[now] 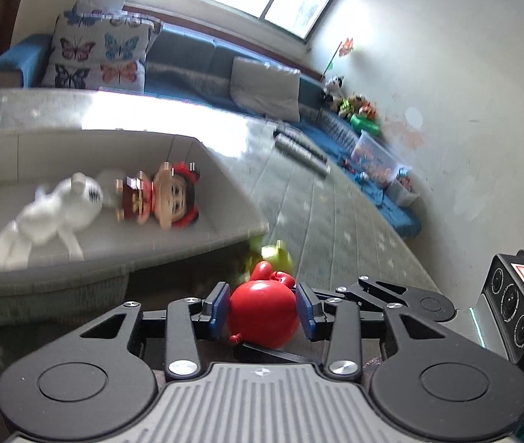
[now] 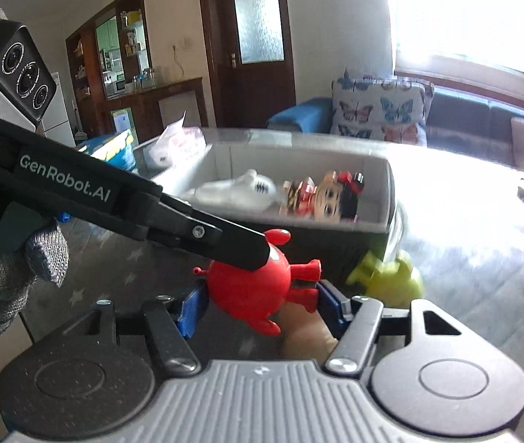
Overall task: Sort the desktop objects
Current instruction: 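Carry the red toy with the left gripper down into the box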
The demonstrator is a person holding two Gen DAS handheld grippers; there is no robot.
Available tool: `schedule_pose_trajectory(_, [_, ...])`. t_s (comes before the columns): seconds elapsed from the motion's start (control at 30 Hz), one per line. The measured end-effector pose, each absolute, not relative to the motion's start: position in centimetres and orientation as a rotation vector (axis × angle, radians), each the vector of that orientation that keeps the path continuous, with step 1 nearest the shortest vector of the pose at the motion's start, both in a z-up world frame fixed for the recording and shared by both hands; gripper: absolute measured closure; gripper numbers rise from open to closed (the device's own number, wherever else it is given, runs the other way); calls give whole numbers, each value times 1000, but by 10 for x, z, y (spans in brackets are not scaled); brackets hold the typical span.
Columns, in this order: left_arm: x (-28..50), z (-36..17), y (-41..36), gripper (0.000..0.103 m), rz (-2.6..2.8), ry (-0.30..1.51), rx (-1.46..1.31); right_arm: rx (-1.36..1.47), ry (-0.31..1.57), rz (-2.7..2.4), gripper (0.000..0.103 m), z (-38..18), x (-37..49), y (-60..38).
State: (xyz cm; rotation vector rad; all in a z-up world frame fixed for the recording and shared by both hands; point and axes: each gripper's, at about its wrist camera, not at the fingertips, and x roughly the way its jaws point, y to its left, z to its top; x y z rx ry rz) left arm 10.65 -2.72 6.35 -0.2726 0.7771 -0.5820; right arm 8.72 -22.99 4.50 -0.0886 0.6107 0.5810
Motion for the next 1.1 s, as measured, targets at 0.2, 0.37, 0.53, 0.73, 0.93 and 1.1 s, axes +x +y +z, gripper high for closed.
schedule_pose_trajectory(0.2, [143, 85, -19, 61, -569, 724, -324, -104, 556, 575, 38, 74, 129, -225])
schedule_pose_trajectory(0.37, [189, 81, -8, 61, -555, 754, -401, -104, 587, 579, 38, 79, 172, -219])
schedule_pose_trajectory(0.53, [226, 61, 1, 61, -538, 818, -437, -110, 681, 593, 38, 70, 213, -212])
schedule_pose_trajectory(0.73, [246, 36, 5, 60, -536, 891, -450, -137, 781, 610, 38, 52, 237, -204])
schedule_pose_trajectory(0.93, [255, 19, -1, 59, -526, 963, -416, -175, 870, 611, 37, 36, 246, -195])
schedule_pose_trajectory(1.1, [256, 14, 1, 58, -509, 971, -438, -216, 887, 598, 37, 34, 249, -187])
